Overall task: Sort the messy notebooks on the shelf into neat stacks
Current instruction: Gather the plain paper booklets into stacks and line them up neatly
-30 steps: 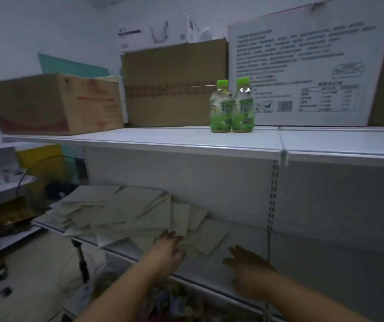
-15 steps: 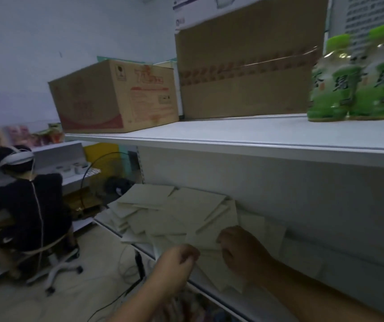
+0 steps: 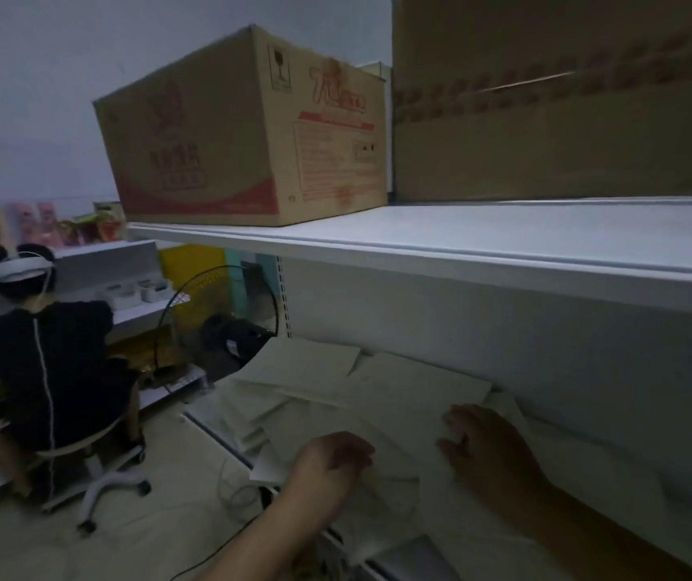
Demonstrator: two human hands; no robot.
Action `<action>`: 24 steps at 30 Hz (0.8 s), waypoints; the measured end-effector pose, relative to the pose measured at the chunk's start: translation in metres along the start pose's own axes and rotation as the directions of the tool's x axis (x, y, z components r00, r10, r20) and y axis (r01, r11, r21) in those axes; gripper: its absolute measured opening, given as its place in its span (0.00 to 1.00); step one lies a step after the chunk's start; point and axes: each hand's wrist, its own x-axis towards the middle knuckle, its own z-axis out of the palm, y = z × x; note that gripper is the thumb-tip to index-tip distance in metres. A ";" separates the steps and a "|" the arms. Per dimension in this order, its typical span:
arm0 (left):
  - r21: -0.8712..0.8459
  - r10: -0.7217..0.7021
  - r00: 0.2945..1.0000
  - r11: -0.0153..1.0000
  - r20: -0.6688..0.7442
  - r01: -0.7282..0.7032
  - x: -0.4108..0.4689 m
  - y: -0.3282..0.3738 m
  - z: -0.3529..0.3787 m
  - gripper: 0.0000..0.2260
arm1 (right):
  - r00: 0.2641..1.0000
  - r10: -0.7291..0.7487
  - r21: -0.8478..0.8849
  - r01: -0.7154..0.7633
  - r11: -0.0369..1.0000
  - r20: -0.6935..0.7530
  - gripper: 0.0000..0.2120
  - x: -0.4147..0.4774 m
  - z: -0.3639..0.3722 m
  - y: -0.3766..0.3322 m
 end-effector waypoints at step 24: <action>-0.590 0.096 0.582 0.160 0.807 0.791 0.096 -0.076 -0.057 0.22 | 0.644 0.663 0.868 0.003 0.497 -0.382 0.17 -0.004 -0.019 -0.091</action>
